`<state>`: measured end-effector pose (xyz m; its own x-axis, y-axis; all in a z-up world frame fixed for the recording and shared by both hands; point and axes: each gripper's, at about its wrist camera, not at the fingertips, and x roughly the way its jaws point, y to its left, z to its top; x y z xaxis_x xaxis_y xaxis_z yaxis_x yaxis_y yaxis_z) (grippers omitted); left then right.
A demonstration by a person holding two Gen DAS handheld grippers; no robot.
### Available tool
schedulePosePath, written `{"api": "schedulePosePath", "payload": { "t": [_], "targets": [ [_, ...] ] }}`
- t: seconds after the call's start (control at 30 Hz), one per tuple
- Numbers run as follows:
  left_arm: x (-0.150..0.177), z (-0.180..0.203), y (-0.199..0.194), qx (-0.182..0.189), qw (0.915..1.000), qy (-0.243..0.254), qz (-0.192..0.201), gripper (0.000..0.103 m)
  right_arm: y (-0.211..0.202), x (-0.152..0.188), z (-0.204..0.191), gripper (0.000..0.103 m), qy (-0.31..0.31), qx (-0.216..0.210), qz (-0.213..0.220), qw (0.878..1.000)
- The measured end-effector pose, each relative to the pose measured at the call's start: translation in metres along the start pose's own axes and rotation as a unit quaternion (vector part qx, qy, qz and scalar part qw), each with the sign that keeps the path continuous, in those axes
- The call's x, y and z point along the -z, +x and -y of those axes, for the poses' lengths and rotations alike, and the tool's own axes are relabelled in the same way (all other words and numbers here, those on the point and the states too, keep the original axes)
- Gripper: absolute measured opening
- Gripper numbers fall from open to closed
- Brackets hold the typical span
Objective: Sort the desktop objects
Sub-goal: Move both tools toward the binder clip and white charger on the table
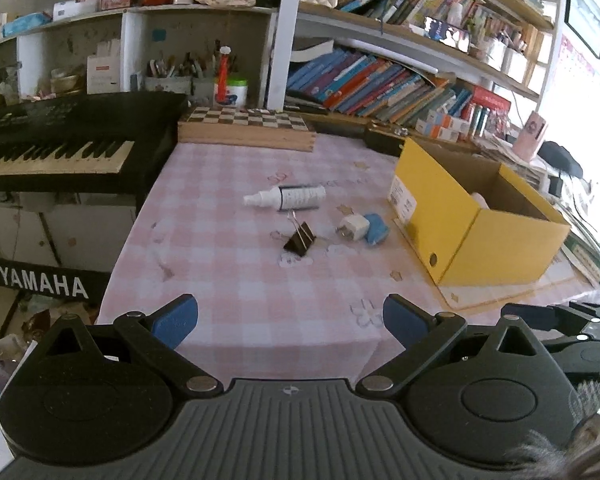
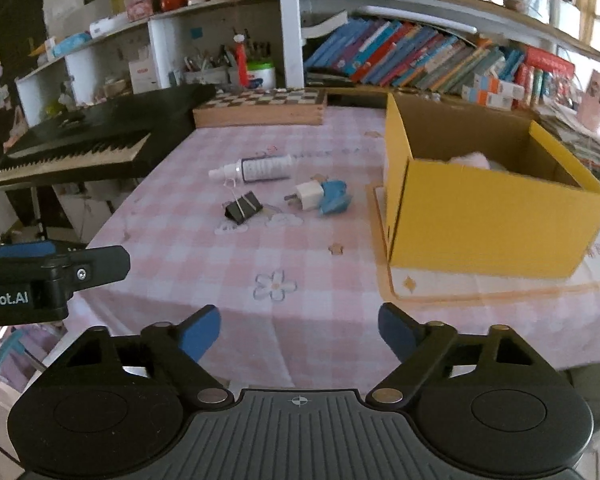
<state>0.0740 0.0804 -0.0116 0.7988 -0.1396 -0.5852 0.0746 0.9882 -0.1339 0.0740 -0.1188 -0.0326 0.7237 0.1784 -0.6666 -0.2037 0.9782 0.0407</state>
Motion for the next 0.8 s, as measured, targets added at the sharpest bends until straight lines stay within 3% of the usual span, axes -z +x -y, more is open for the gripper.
{"api": "schedulePosePath", "payload": {
  "t": [0.2, 0.33, 0.57, 0.8],
  "targets": [
    [-0.013, 0.000, 0.020, -0.017, 0.9998, -0.013, -0.006, 0.098, 0.024, -0.018, 0.004, 0.071, -0.021, -0.024, -0.007, 0.999],
    [-0.020, -0.003, 0.035, -0.025, 0.9993, -0.026, -0.013, 0.096, 0.040, -0.030, 0.003, 0.068, -0.041, -0.032, -0.002, 0.999],
    [-0.030, -0.004, 0.067, -0.030, 0.9984, -0.031, -0.037, 0.080, 0.073, -0.050, 0.005, 0.061, -0.061, -0.032, 0.005, 0.998],
    [-0.040, -0.001, 0.093, -0.038, 0.9978, -0.016, -0.051, 0.078, 0.103, -0.065, 0.013, 0.060, -0.051, -0.029, -0.008, 0.998]
  ]
}}
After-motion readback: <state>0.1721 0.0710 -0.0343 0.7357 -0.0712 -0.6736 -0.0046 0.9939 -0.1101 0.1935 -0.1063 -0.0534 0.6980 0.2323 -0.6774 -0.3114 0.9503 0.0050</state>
